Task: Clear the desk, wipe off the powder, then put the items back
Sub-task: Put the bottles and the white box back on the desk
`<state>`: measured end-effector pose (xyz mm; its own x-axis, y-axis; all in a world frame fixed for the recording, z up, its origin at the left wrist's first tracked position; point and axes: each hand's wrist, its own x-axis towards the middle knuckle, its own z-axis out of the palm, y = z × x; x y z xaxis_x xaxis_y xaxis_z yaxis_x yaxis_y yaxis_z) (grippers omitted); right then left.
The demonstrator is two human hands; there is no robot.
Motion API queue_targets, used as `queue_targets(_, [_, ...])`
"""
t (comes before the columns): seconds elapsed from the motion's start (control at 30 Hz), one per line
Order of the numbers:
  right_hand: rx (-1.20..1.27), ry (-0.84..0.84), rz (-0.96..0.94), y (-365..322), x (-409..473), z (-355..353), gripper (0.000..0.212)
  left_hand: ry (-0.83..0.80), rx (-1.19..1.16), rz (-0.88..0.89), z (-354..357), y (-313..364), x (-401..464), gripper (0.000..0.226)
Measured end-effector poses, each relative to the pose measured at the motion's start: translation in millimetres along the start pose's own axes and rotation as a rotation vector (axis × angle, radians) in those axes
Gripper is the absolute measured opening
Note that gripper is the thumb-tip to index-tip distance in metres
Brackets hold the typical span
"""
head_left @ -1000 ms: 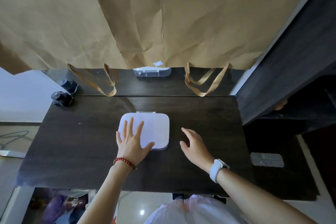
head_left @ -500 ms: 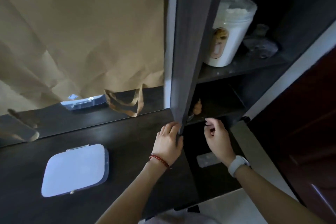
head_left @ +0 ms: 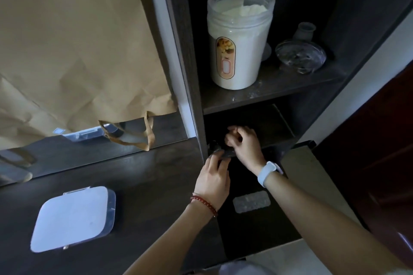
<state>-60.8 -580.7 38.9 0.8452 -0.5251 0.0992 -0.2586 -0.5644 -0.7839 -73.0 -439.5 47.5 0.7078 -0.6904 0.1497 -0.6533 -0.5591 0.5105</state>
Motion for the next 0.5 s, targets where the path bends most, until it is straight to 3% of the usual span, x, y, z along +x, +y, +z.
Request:
queue_targets(0.13, [0.075, 0.169, -0.030, 24, -31, -28, 0.019, -0.115, 0.345, 0.015, 6, 12, 30, 0.032])
queue_targets(0.23, [0.145, 0.157, 0.032, 44, -51, -43, 0.017, -0.350, 0.592, -0.094, 9, 18, 54, 0.052])
queue_targets(0.3, [0.155, 0.159, 0.050, 55, -61, -48, 0.020, -0.474, 0.696, -0.221, 12, 19, 67, 0.052])
queue_targets(0.37, [0.152, 0.181, 0.059, 63, -68, -51, 0.032, -0.495, 0.754, -0.226, 16, 18, 74, 0.048])
queue_targets(0.5, [0.171, 0.208, 0.111, 65, -77, -53, 0.028, -0.419, 0.691, -0.142, 15, 27, 73, 0.043])
